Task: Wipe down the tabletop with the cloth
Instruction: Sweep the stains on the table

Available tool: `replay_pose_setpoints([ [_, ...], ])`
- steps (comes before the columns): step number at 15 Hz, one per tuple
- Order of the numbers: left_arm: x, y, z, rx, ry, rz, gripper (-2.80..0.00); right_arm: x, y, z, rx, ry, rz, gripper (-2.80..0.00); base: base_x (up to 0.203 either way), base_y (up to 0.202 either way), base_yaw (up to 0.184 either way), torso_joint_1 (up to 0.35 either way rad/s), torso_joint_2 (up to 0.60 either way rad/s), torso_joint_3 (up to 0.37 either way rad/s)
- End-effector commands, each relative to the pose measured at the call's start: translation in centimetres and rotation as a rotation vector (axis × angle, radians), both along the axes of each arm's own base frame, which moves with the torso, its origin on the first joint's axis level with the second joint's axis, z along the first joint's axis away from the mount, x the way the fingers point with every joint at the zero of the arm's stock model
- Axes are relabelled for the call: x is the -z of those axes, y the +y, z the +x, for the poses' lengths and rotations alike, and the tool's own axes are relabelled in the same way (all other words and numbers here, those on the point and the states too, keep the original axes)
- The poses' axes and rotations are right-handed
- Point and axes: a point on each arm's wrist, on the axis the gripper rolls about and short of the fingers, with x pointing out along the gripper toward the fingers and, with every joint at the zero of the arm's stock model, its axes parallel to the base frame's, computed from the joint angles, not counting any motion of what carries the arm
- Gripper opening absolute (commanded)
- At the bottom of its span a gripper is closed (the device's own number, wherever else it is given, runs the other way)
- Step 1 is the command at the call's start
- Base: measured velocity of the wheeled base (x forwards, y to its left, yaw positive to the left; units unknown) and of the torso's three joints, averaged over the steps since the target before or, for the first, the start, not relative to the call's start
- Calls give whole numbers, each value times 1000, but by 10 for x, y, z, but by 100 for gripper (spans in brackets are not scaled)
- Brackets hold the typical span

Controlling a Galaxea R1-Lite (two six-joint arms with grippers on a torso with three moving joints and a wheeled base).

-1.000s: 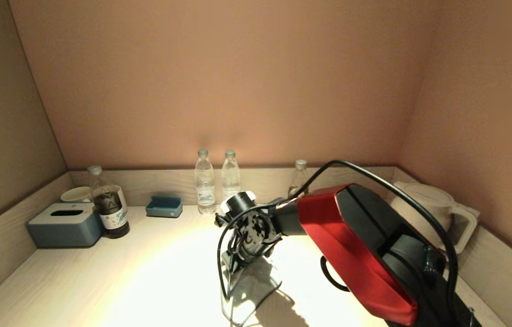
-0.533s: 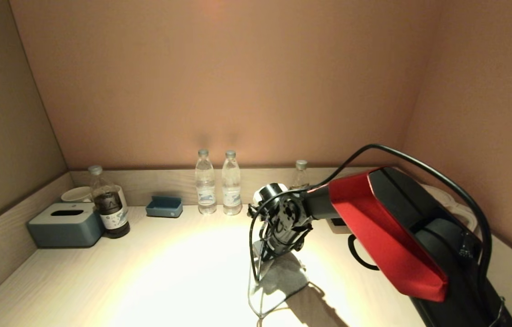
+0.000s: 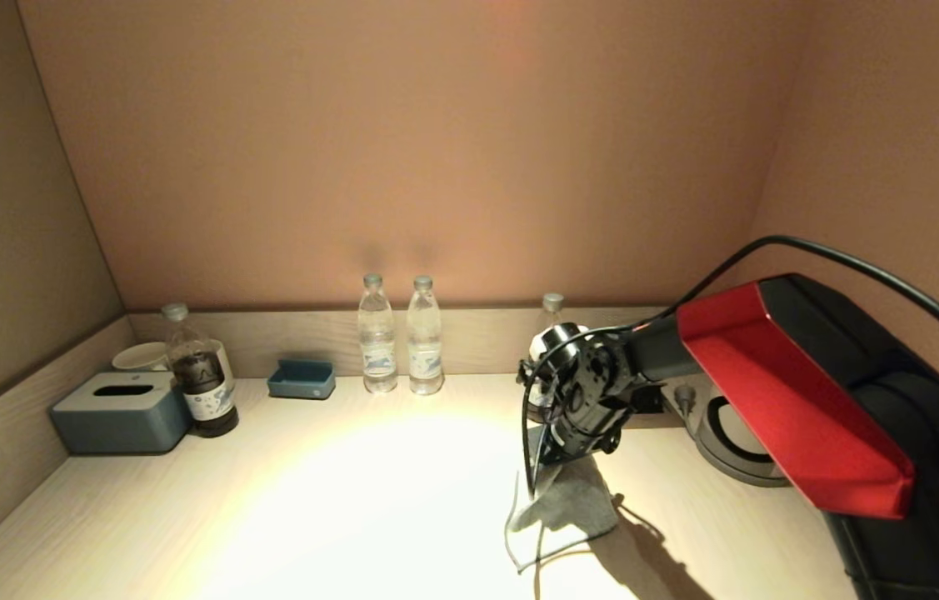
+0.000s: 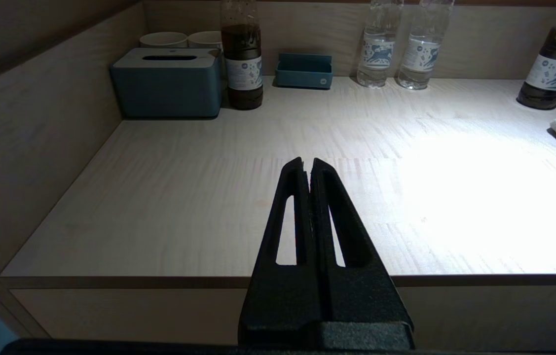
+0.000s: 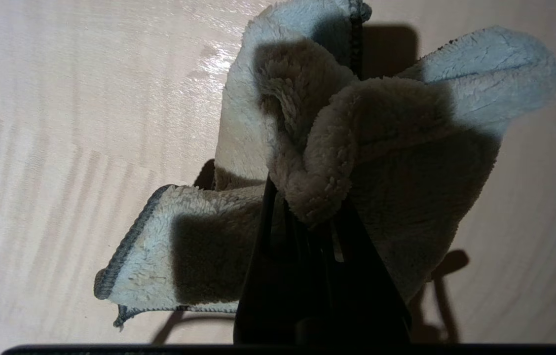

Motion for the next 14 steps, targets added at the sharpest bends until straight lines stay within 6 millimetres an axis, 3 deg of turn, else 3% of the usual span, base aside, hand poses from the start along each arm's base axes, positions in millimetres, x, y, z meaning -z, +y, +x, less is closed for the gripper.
replay_pose_setpoints([
  [1,0,0,0,0,0,-1,-280,-8,-17,-5,32,6,-1,-280,0,0,0,0,0,0],
  [4,0,0,0,0,0,-1,-280,-14,-49,-28,88,42,-12,-280,0,0,0,0,0,0],
  [8,0,0,0,0,0,-1,-280,-24,-75,-46,121,17,-9,-280,0,0,0,0,0,0],
  [12,0,0,0,0,0,-1,-280,-48,-108,-98,135,-2,20,-280,0,0,0,0,0,0],
  [14,0,0,0,0,0,-1,-280,-60,-121,-113,148,-32,21,-280,0,0,0,0,0,0],
])
